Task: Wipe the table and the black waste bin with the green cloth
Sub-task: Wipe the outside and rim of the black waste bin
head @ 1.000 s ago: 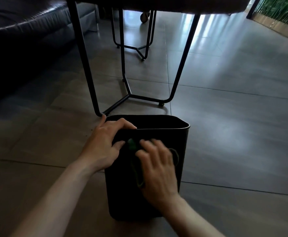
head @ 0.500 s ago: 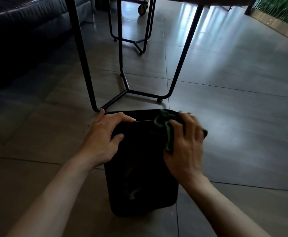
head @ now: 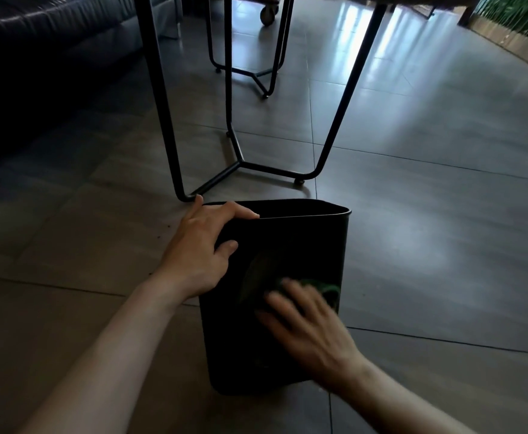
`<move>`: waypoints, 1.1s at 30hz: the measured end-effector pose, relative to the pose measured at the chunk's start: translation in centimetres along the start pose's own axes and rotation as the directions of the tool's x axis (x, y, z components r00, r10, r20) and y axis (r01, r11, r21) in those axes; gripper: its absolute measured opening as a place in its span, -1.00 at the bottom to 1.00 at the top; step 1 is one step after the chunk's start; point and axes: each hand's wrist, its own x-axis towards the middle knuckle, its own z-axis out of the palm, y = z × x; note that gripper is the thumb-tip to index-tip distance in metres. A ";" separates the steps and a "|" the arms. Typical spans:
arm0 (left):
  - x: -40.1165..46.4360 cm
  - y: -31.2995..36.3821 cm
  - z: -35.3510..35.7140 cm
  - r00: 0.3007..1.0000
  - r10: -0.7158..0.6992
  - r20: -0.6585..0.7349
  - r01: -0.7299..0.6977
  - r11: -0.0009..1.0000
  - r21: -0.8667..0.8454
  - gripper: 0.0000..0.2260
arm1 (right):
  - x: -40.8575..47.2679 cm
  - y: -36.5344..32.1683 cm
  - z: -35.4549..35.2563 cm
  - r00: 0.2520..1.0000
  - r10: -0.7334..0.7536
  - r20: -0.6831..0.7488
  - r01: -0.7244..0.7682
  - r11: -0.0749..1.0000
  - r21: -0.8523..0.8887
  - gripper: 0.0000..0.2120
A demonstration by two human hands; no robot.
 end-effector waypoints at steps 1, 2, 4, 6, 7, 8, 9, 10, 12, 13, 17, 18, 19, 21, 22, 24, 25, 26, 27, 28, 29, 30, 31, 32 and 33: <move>0.0 0.0 0.0 1.000 0.007 0.002 -0.007 1.000 0.005 -0.53 | 1.8 0.9 -0.6 0.988 0.135 -0.073 -0.132 0.990 0.043 -0.57; 0.0 0.0 0.0 1.000 0.017 0.001 -0.017 1.000 0.008 -0.54 | 3.7 1.7 -1.1 0.951 0.279 -0.131 -0.266 0.958 0.107 -0.52; -0.1 -0.1 0.0 0.999 0.042 -0.005 -0.042 0.999 0.012 -0.55 | 7.1 2.4 -1.9 0.841 0.503 -0.197 -0.461 0.859 0.224 -0.44; -0.1 -0.1 0.0 0.999 0.044 -0.002 -0.044 0.999 0.021 -0.55 | 8.2 1.5 -1.6 0.825 0.528 -0.204 -0.487 0.846 0.219 -0.46; 0.0 -0.1 0.0 0.999 0.040 0.008 -0.040 0.999 0.024 -0.55 | 7.6 0.5 -1.1 0.863 0.469 -0.189 -0.438 0.880 0.185 -0.49; 0.1 0.0 0.0 0.999 0.033 0.016 -0.033 0.999 0.020 -0.55 | 6.2 -0.9 -0.4 0.916 0.367 -0.163 -0.345 0.927 0.149 -0.54; 0.2 0.0 0.0 1.000 0.023 0.021 -0.023 1.000 0.012 -0.54 | 4.2 -2.2 0.4 0.967 0.224 -0.125 -0.210 0.971 0.118 -0.60; 0.2 0.1 -0.1 1.000 0.013 0.026 -0.013 1.000 0.005 -0.53 | 2.0 -3.4 1.1 0.996 0.063 -0.060 -0.058 0.995 0.086 -0.67; 0.1 0.1 0.0 0.999 0.013 0.034 -0.013 1.000 -0.001 -0.52 | -2.2 -4.7 1.9 0.976 -0.191 0.104 0.191 0.982 0.016 -0.69; 0.0 0.1 0.0 0.999 0.018 0.036 -0.017 1.000 -0.003 -0.52 | -3.6 -4.9 2.1 0.959 -0.240 0.151 0.243 0.970 0.000 -0.69; 0.1 0.2 0.1 0.999 0.036 0.040 -0.036 0.999 -0.011 -0.52 | -2.1 -3.0 0.5 0.996 -0.079 0.049 0.076 0.995 0.068 -0.75; 0.1 0.2 0.2 0.998 0.042 0.044 -0.041 0.999 -0.005 -0.52 | -0.3 -2.2 -0.2 1.000 0.009 0.001 -0.009 0.996 0.094 -0.74; 0.2 0.2 0.2 0.998 0.045 0.045 -0.045 0.999 -0.004 -0.52 | 1.8 -1.5 -0.9 0.993 0.105 -0.052 -0.098 0.987 0.126 -0.70; 0.3 0.3 0.2 0.998 0.043 0.045 -0.042 0.999 -0.020 -0.53 | 5.6 -0.5 -2.0 0.950 0.289 -0.119 -0.262 0.945 0.198 -0.58; 0.4 0.3 0.2 0.998 0.037 0.043 -0.036 0.999 -0.038 -0.55 | 6.8 -0.4 -2.3 0.926 0.354 -0.134 -0.320 0.921 0.222 -0.56; 0.5 0.4 0.3 0.999 0.010 0.042 -0.006 0.996 -0.090 -0.57 | 7.2 -1.3 -1.9 0.921 0.358 -0.153 -0.327 0.924 0.197 -0.65; 0.6 0.5 0.4 0.999 -0.004 0.044 0.009 0.993 -0.115 -0.58 | 6.3 -2.1 -1.4 0.947 0.288 -0.146 -0.265 0.951 0.158 -0.71; 0.7 0.5 0.4 0.999 -0.014 0.046 0.020 0.991 -0.132 -0.59 | 4.9 -3.0 -0.9 0.981 0.164 -0.108 -0.151 0.981 0.123 -0.75; 0.7 0.6 0.5 0.999 -0.018 0.045 0.024 0.990 -0.138 -0.61 | 3.2 -3.8 -0.5 1.000 -0.001 -0.024 0.003 0.995 0.097 -0.75; 0.7 0.6 0.5 0.999 -0.016 0.040 0.021 0.991 -0.133 -0.62 | 1.5 -4.3 0.0 0.981 -0.168 0.095 0.160 0.983 0.085 -0.72; 0.7 0.5 0.5 0.999 -0.006 0.034 0.010 0.992 -0.123 -0.63 | 0.1 -4.6 0.2 0.928 -0.293 0.230 0.282 0.956 0.082 -0.70; 0.6 0.5 0.5 1.000 0.006 0.030 -0.003 0.994 -0.113 -0.63 | -1.0 -4.8 0.1 0.868 -0.350 0.352 0.345 0.935 0.080 -0.67; 0.5 0.5 0.5 1.000 0.016 0.026 -0.013 0.995 -0.103 -0.62 | -1.6 -4.7 -0.1 0.828 -0.364 0.427 0.369 0.926 0.076 -0.61; 0.4 0.6 0.5 1.000 0.019 0.025 -0.016 0.996 -0.093 -0.62 | -1.7 -4.3 -0.3 0.820 -0.356 0.448 0.359 0.930 0.081 -0.56; 0.4 0.6 0.5 1.000 0.016 0.025 -0.014 0.996 -0.084 -0.61 | -1.4 -4.0 -0.5 0.850 -0.332 0.409 0.326 0.941 0.086 -0.57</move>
